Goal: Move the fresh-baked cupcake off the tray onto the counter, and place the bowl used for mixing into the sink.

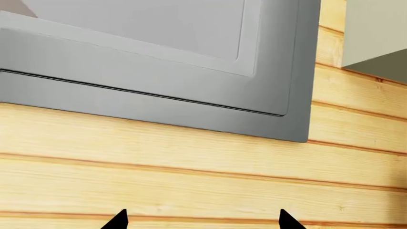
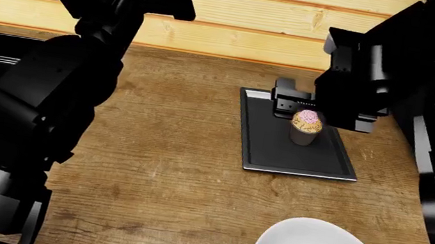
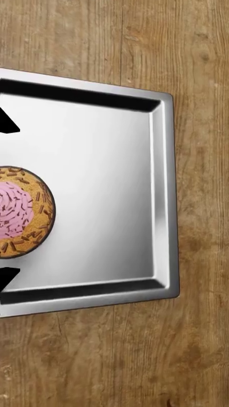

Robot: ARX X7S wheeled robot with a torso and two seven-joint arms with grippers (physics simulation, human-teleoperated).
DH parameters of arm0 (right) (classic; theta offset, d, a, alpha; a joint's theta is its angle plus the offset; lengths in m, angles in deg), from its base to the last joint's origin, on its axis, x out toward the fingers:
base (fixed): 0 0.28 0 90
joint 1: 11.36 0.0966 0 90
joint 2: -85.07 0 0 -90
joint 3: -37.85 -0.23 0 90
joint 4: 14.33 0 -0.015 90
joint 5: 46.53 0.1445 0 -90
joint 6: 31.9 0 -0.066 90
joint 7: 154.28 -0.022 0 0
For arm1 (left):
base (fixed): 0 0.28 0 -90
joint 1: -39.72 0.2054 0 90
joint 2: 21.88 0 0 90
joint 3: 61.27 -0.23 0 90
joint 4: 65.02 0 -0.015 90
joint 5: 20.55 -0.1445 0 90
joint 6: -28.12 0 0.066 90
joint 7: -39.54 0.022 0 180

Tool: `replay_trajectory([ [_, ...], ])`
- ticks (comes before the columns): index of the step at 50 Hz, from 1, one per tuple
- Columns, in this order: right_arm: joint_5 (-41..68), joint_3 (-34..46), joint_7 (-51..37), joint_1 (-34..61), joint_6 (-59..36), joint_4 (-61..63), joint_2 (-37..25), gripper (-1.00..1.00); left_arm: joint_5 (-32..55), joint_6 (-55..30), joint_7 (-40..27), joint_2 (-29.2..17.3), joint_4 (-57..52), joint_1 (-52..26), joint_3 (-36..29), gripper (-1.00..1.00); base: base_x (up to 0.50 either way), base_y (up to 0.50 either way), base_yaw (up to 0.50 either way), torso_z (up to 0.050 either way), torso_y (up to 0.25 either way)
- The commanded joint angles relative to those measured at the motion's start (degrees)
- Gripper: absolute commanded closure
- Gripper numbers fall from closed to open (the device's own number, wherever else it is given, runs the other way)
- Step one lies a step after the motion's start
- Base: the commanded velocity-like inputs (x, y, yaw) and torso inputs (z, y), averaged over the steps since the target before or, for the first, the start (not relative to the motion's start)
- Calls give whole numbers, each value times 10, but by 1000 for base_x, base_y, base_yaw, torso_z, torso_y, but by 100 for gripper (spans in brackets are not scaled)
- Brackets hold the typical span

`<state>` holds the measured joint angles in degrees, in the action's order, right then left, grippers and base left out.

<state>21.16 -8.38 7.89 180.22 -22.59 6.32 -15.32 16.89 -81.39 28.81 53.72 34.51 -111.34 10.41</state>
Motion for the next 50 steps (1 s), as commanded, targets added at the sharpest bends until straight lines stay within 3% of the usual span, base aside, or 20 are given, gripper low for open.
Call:
replay_trajectory([
  [1, -44, 39, 81, 7, 20, -52, 24, -100, 1, 5, 1, 1, 7, 3, -2, -100, 0, 0, 0, 0, 0],
  [13, -106, 2, 109, -4, 15, -55, 31, -100, 2, 6, 2, 1, 11, 2, -5, -100, 0, 0, 0, 0, 0],
  [14, -110, -1, 111, -3, 18, -54, 32, 100, 2, 6, 2, 1, 11, 2, -5, -100, 0, 0, 0, 0, 0],
  [37, -100, -35, 55, 23, -6, 14, 11, 100, 3, 9, 0, 1, 12, -2, -8, -100, 0, 0, 0, 0, 0],
  [43, -158, 36, 194, 57, 40, -49, 64, 100, 7, 7, -2, -1, 6, -1, -7, -100, 0, 0, 0, 0, 0],
  [50, -192, 31, 259, 68, 52, -55, 88, 100, 10, 5, -7, -4, -2, -2, -5, -100, 0, 0, 0, 0, 0],
])
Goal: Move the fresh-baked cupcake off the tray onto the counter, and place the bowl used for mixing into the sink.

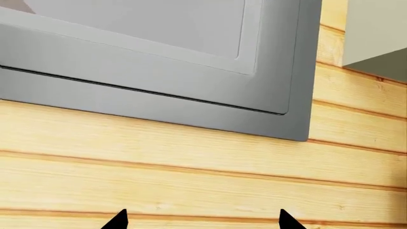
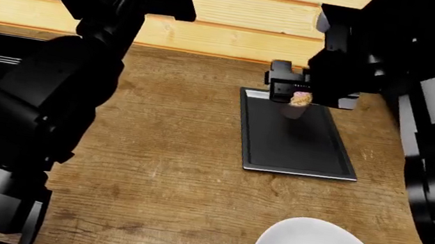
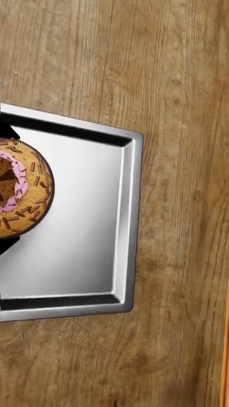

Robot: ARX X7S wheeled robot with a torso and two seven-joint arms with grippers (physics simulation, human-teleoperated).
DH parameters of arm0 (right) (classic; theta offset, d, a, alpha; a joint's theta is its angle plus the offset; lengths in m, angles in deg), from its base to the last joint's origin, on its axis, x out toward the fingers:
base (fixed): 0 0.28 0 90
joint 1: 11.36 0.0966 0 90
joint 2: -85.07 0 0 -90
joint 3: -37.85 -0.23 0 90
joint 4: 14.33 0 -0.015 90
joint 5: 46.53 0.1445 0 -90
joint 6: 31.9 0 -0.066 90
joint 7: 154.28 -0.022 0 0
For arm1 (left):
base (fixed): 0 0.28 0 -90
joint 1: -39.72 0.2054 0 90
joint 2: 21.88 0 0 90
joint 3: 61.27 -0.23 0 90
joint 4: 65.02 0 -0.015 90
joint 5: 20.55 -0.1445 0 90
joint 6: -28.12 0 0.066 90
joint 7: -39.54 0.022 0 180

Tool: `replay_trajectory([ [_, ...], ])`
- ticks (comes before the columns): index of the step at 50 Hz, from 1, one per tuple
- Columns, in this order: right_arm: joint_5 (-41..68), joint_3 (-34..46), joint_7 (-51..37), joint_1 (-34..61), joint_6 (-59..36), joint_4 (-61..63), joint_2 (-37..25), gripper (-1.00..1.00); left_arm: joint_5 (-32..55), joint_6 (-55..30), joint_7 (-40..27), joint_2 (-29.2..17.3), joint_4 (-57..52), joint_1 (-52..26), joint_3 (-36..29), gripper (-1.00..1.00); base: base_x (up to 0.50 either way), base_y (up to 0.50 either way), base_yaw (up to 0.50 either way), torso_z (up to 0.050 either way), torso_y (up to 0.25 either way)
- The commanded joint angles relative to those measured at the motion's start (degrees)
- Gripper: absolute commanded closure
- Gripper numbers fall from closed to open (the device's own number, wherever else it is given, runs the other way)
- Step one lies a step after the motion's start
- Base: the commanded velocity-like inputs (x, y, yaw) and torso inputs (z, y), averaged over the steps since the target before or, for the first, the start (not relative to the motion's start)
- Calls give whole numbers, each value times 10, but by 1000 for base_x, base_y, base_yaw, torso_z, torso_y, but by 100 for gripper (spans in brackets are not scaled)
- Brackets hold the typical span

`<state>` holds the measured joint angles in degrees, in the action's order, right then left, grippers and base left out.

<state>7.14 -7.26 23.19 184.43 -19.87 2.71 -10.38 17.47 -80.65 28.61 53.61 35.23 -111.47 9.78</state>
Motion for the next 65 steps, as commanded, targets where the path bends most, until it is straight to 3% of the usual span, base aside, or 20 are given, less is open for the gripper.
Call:
replay_trajectory([
  [1, -59, 16, 109, 26, 27, -19, 42, 100, 5, -2, -5, -3, -9, -1, 2, -100, 0, 0, 0, 0, 0],
  [5, -90, 8, 146, 30, 28, -18, 54, 100, 4, 1, -5, -3, -7, -2, 2, -100, 0, 0, 0, 0, 0],
  [14, 1, 81, 186, 32, 23, 3, 54, 100, -1, 12, 0, 2, 9, -7, -1, -100, 0, 0, 0, 0, 0],
  [30, 60, 117, 212, 51, 23, 34, 54, 100, 4, 11, -3, -2, 4, -5, 0, -100, 0, 0, 0, 0, 0],
  [38, 152, 202, 233, 55, 44, 39, 54, 100, 3, 16, -3, 0, 10, -8, 0, -100, 0, 0, 0, 0, 0],
  [48, 311, 401, 279, 42, 76, 42, 54, 100, 8, 14, -8, -5, -1, -2, 2, -100, 0, 0, 0, 0, 0],
  [65, 342, 447, 309, 24, 99, 53, 54, 100, 11, 16, -11, -5, -2, -5, 2, -100, 0, 0, 0, 0, 0],
])
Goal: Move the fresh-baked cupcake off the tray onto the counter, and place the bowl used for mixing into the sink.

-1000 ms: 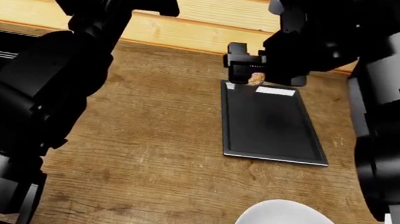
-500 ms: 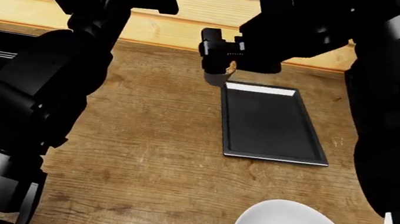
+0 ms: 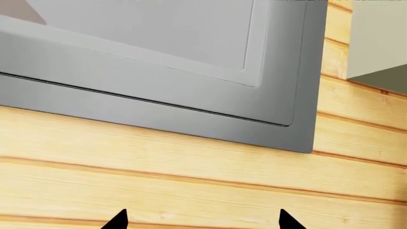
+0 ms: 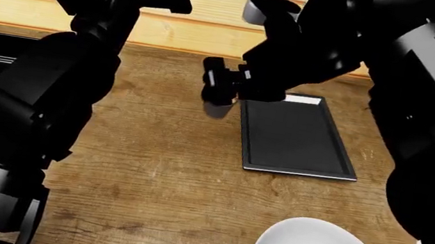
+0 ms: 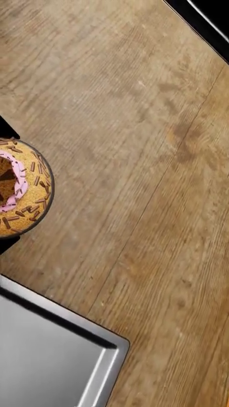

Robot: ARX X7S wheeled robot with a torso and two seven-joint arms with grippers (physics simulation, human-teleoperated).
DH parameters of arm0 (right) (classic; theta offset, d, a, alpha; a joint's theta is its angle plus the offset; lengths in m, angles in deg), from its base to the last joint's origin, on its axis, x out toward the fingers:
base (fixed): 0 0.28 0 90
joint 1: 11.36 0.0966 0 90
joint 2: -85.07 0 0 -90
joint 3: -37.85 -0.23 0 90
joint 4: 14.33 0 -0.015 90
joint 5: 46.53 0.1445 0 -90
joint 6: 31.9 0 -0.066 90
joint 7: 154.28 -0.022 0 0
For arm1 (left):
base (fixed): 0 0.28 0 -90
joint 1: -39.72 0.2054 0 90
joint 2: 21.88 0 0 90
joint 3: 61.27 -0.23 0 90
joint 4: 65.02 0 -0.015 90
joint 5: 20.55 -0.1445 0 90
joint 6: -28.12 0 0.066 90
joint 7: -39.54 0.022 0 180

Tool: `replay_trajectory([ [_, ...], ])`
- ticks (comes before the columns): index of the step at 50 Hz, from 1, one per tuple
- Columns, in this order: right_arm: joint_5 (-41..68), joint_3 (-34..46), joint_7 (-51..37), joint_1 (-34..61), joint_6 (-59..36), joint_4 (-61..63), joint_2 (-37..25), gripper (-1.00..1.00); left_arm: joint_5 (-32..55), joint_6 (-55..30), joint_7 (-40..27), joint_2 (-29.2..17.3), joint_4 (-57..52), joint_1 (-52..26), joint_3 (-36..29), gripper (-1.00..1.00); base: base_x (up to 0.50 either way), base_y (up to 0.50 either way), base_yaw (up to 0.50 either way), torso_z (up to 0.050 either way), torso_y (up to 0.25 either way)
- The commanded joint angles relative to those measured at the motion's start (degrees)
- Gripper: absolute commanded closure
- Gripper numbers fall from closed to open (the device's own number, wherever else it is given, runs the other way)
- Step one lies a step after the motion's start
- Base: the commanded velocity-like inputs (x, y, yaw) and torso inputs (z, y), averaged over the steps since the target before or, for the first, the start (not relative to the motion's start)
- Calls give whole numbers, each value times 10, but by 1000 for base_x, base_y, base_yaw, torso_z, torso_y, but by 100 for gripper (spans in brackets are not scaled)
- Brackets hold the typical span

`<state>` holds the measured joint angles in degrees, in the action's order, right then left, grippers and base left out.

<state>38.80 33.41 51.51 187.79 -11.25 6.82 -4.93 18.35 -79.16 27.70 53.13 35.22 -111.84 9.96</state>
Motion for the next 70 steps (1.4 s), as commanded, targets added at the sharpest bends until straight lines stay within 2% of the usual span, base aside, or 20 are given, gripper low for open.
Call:
replay_trajectory([
  [1, 24, 40, 26, -10, 13, 12, 0, 100, 2, 2, -2, -1, -2, -2, 0, -100, 0, 0, 0, 0, 0],
  [37, -38, 26, 56, -32, -18, 48, 0, 100, 8, 10, -5, -4, 0, -2, 3, -100, 0, 0, 0, 0, 0],
  [38, -38, 26, 56, -31, -18, 47, 0, -100, 9, 10, -5, -4, -1, -2, 3, -100, 0, 0, 0, 0, 0],
  [62, -3, 30, 38, 1, -3, 33, 0, -100, 10, 10, -8, -5, -3, -4, -2, -100, 0, 0, 0, 0, 0],
  [70, 46, 26, -5, 13, 17, -8, 0, -100, 14, 0, -14, -10, -21, -8, -3, -100, 0, 0, 0, 0, 0],
])
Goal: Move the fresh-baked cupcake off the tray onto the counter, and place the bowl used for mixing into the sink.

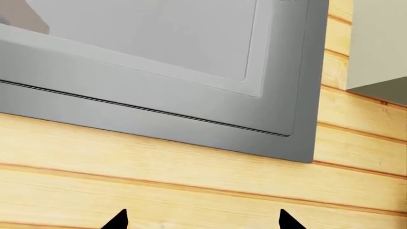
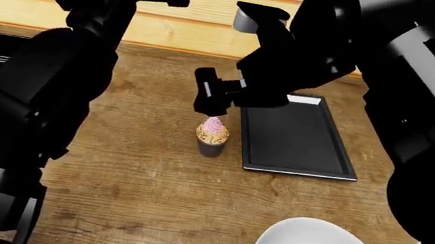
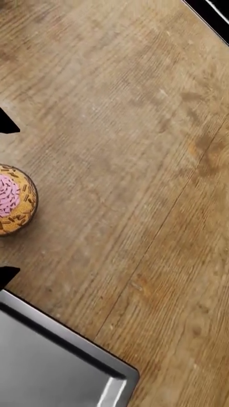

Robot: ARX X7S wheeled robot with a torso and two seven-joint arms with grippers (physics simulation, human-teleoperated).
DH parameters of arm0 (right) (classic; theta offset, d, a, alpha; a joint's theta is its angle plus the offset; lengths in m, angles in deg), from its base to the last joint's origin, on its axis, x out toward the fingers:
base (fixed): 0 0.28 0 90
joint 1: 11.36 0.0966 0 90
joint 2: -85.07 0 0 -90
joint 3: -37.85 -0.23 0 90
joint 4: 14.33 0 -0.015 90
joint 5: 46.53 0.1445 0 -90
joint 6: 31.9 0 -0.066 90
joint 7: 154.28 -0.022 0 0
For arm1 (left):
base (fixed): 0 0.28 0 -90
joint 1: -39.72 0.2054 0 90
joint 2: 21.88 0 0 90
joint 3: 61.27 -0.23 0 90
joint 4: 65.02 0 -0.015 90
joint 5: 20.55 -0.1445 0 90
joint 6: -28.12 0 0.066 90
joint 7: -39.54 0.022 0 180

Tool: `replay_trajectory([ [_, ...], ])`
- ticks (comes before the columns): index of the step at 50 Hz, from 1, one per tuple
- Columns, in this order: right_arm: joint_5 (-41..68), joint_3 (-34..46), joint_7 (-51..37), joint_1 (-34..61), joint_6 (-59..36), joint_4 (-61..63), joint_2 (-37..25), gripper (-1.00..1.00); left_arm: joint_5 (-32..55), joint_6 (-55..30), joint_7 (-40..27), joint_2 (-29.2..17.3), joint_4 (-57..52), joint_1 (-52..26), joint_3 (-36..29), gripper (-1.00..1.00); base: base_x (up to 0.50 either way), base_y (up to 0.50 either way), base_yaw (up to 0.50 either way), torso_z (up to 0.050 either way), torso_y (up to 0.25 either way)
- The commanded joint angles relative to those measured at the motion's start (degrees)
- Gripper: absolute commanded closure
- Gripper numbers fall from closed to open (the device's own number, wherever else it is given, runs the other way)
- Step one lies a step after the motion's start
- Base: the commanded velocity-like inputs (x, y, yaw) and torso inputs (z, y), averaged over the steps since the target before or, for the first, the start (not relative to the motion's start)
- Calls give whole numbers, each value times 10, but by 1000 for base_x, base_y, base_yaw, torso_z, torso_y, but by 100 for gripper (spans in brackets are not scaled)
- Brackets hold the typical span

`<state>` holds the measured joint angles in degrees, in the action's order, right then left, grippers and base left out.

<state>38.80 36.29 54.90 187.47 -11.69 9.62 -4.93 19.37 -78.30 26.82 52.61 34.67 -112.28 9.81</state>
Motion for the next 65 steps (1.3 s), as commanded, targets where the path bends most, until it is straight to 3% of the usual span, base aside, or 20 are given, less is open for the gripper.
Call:
replay_trajectory([
  [1, 56, -3, -41, 20, 23, -46, 0, -100, 4, -11, -7, -6, -19, -6, -2, -100, 0, 0, 0, 0, 0],
  [14, 145, 13, -96, 36, 101, -88, -21, -100, 11, -61, -39, -30, -77, -32, -7, -100, 0, 0, 0, 0, 0],
  [20, 202, -42, -239, 28, 119, 56, -100, -100, 32, -96, -55, -49, -112, -33, -1, -100, -33, 0, 0, 0, 0],
  [29, 245, -76, -320, 18, 127, 157, -148, -100, 45, -117, -74, -63, -139, -26, 5, -100, -293, 1, 0, 0, 0],
  [65, 236, -71, -306, 20, 118, 143, -139, -100, 42, -99, -68, -57, -130, -25, 1, -100, -290, 1, 0, 0, 0],
])
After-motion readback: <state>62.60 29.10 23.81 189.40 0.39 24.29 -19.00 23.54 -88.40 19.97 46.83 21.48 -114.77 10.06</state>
